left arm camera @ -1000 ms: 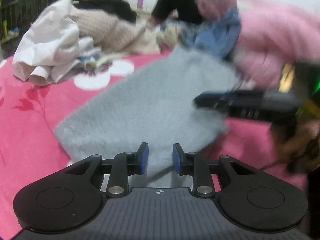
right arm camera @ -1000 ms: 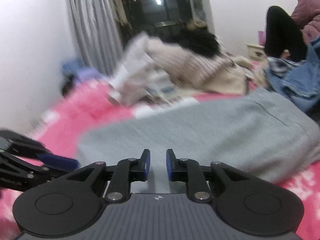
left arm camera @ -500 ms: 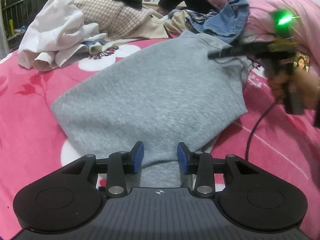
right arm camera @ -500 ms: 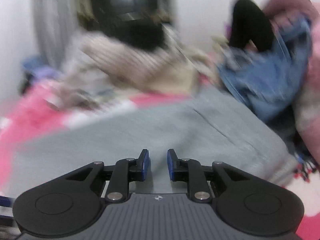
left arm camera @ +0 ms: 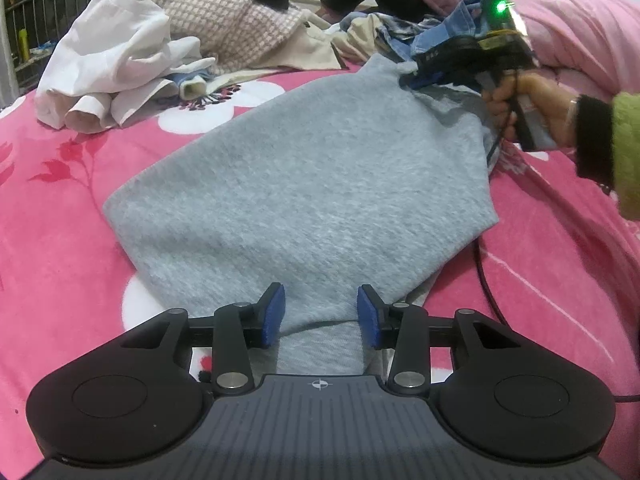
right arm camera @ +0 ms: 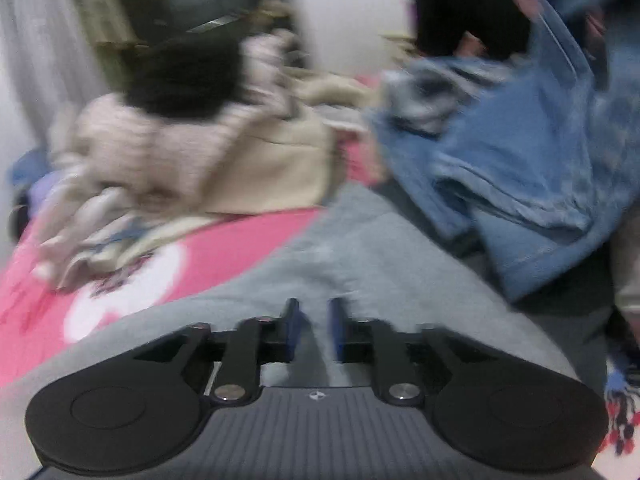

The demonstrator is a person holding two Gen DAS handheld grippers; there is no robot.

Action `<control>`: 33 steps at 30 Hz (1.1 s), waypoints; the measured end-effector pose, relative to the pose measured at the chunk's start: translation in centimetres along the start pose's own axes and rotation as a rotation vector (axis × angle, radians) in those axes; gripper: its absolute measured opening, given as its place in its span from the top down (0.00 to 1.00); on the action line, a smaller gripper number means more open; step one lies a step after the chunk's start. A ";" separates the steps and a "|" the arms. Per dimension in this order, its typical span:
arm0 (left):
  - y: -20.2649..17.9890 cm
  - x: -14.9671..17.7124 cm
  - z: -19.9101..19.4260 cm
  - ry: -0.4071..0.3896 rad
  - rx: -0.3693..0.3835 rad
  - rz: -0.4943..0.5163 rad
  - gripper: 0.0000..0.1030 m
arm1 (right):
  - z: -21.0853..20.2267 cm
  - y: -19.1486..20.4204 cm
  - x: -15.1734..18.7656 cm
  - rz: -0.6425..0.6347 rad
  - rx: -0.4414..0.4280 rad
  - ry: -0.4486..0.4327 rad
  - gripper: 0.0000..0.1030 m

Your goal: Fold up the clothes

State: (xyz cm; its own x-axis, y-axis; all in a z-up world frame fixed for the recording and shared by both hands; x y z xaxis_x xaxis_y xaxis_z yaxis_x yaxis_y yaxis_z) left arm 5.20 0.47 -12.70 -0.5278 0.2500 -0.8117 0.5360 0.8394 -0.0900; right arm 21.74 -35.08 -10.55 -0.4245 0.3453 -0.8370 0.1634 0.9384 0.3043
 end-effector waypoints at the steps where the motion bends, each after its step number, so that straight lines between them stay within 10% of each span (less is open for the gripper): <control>1: 0.1 0.0 0.0 0.001 -0.001 -0.006 0.58 | -0.5 -0.5 -0.4 0.059 0.015 -0.024 0.94; 5: 0.4 0.1 0.1 -0.001 0.009 -0.021 0.57 | -8.0 -0.6 -1.5 0.116 -0.016 -0.143 0.78; 12: 0.6 0.0 0.0 -0.003 0.021 -0.033 0.57 | -19.0 2.3 3.5 0.270 -0.171 -0.003 0.75; 19: 0.7 -0.2 -0.3 -0.006 0.008 -0.048 0.57 | -18.7 7.5 11.7 0.301 -0.183 0.215 0.75; 25: 0.9 -0.2 -0.7 -0.018 0.001 -0.048 0.56 | -18.4 7.8 11.7 0.412 -0.154 0.246 0.69; 33: -3.1 -2.3 -2.2 -0.141 0.105 0.255 0.55 | -16.3 5.9 12.7 0.687 -0.143 0.376 0.58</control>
Point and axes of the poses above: each gripper's, at about its wrist camera, not at the fingertips, and z roughly the way its jaws point, y to its left, x to its underside, the point moved 5 cm from there along z, roughly the way its jaws point, and after that the axes turned 12 degrees about -y, right-handed, at the moved point
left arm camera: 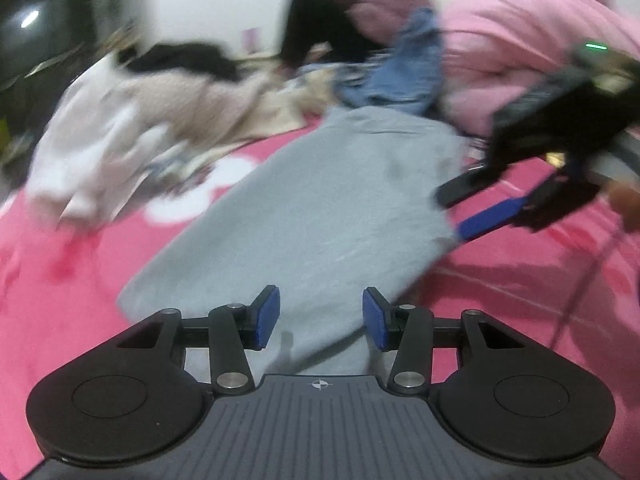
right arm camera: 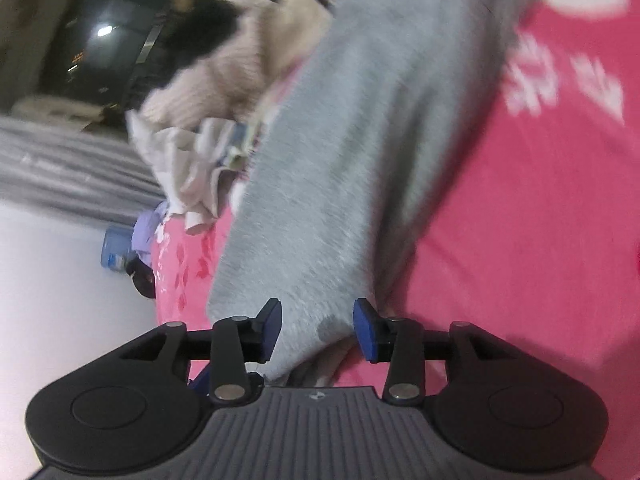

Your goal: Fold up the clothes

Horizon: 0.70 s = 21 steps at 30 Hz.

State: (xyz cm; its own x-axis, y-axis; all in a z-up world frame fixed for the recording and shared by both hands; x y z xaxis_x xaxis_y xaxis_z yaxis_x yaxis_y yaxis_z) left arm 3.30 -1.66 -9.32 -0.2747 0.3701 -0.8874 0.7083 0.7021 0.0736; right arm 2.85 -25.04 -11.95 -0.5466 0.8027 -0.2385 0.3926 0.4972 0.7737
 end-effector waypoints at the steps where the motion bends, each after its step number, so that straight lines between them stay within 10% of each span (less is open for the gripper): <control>1: -0.5 -0.1 0.4 0.004 0.030 0.028 0.56 | 0.4 -0.3 -0.1 0.023 0.003 0.011 0.58; 13: -1.7 -1.1 5.8 0.044 0.142 0.118 0.56 | 3.1 -1.3 -1.0 0.103 -0.017 0.066 0.58; 21: -1.2 -1.8 5.5 0.032 0.145 0.057 0.86 | 1.9 -1.0 -1.6 0.136 -0.051 0.059 0.58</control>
Point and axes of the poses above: each gripper's, at about its wrist camera, not at the fingertips, and z roughly the way its jaws point, y to its left, x to its underside, the point moved 5 cm from there along z, roughly the way its jaws point, and after that the axes turned 12 degrees about -y, right-handed, at the moved point
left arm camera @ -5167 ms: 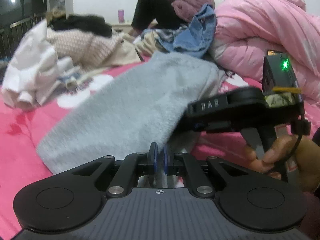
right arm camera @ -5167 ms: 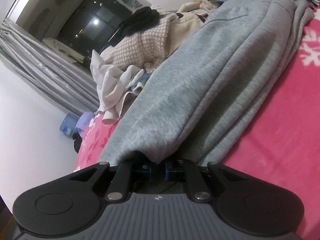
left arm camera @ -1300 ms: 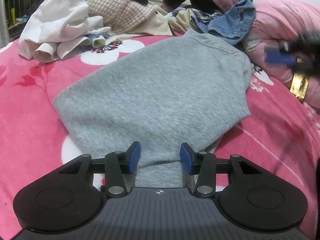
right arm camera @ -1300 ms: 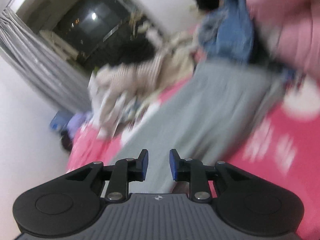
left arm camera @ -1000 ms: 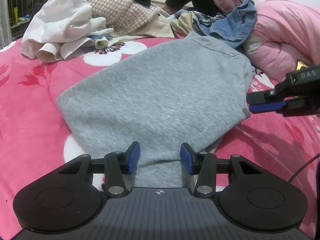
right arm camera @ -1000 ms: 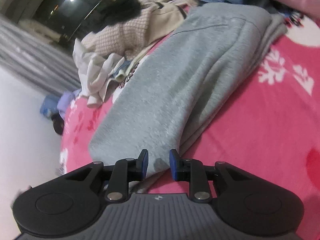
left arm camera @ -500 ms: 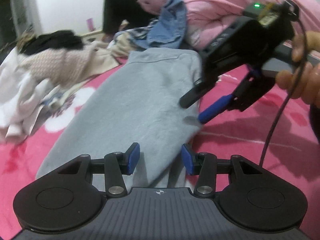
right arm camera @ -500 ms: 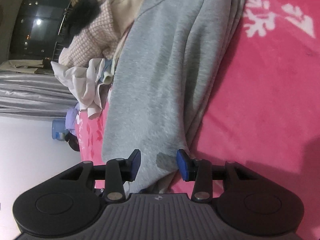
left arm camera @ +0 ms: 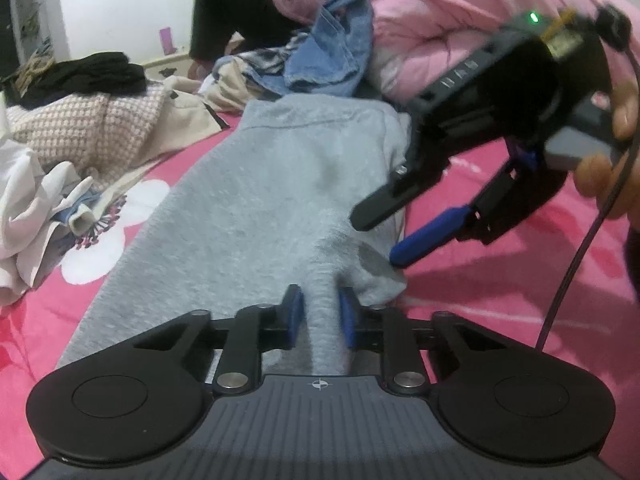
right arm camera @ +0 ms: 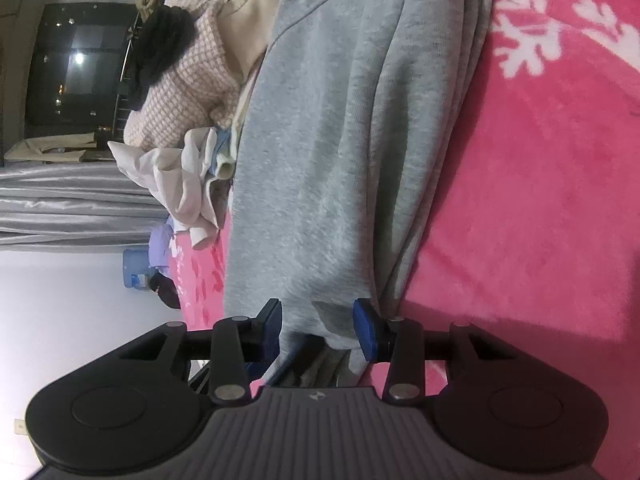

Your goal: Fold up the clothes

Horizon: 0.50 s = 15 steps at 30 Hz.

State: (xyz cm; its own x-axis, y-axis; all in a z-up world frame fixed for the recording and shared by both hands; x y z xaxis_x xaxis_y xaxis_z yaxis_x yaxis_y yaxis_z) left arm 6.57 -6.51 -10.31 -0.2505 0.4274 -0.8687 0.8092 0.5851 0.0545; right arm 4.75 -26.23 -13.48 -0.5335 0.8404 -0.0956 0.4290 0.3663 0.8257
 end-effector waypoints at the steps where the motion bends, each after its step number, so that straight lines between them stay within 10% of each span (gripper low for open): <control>1: 0.1 -0.2 -0.2 -0.010 -0.003 -0.013 0.90 | 0.0 0.1 0.0 0.007 -0.007 0.004 0.58; 15: -1.4 -1.3 -1.3 -0.141 -0.043 0.131 0.97 | 2.6 0.0 -0.2 0.177 -0.109 0.077 0.55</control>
Point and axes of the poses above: each gripper's, at about its wrist camera, not at the fingertips, and z roughly the way its jaws point, y to its left, x to its underside, the point moved 5 cm from there along z, roughly the way its jaws point, and after that the axes turned 12 degrees about -y, right-handed, at the moved point
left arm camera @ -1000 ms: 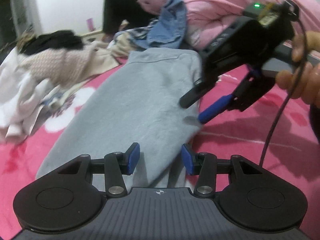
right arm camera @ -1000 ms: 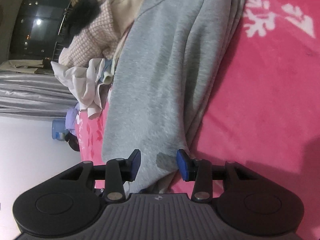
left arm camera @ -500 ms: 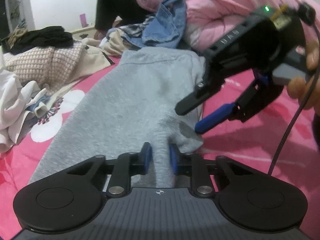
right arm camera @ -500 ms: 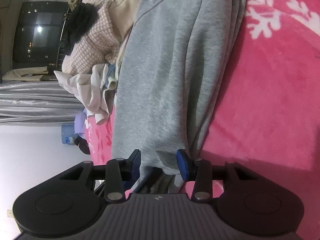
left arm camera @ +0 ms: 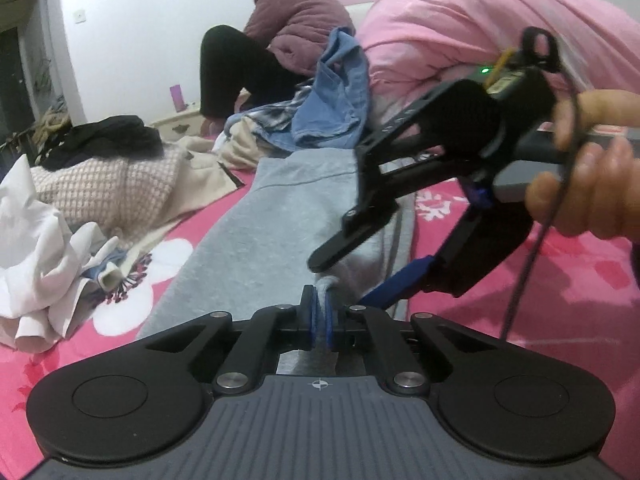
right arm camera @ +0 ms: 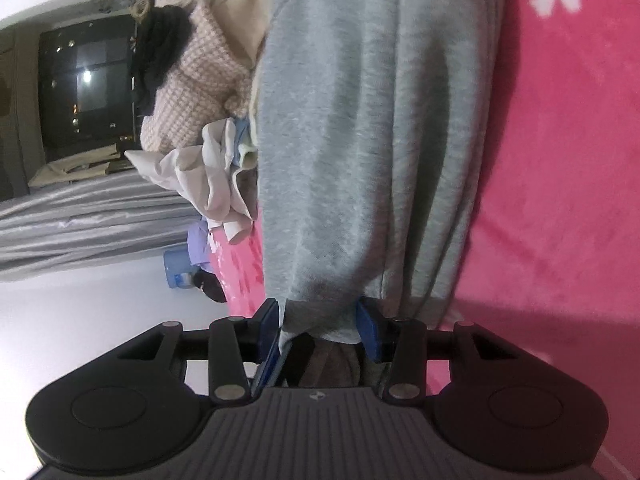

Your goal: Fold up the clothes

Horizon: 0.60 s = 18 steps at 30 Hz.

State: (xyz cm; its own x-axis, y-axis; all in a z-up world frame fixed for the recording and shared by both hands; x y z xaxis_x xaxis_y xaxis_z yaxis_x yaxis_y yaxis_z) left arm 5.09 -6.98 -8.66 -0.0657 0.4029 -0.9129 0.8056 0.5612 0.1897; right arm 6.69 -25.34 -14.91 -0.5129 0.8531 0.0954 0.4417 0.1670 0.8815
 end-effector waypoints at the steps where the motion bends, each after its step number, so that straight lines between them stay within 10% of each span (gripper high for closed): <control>1: -0.1 0.1 0.0 0.002 0.004 0.002 0.97 | 0.0 -0.2 -0.1 0.022 -0.023 -0.011 0.55; 9: -0.1 1.6 0.4 0.046 0.000 0.018 0.97 | 0.0 -0.7 -0.6 0.063 -0.222 -0.125 0.85; 14: -0.4 1.9 0.8 0.087 0.001 0.062 0.83 | 0.1 -0.7 -0.4 0.027 -0.207 -0.118 0.83; 18: -0.9 2.5 1.2 0.108 -0.031 0.122 0.75 | -0.8 -0.8 -0.7 0.035 -0.162 -0.091 0.61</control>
State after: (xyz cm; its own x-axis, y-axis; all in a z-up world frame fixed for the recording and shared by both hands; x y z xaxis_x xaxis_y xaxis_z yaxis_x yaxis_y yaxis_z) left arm 4.85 -7.35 -11.58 -0.0327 0.5435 -0.8388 0.7932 0.5247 0.3091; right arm 6.11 -26.48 -15.37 -0.4276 0.8993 0.0919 0.3304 0.0608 0.9419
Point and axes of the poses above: each gripper's, at about its wrist camera, not at the fingertips, and z roughly the way its jaws point, y to its left, x to its underside, the point moved 5 cm from there along z, roughly the way its jaws point, and after that the axes turned 12 degrees about -y, right-handed, at the moved point
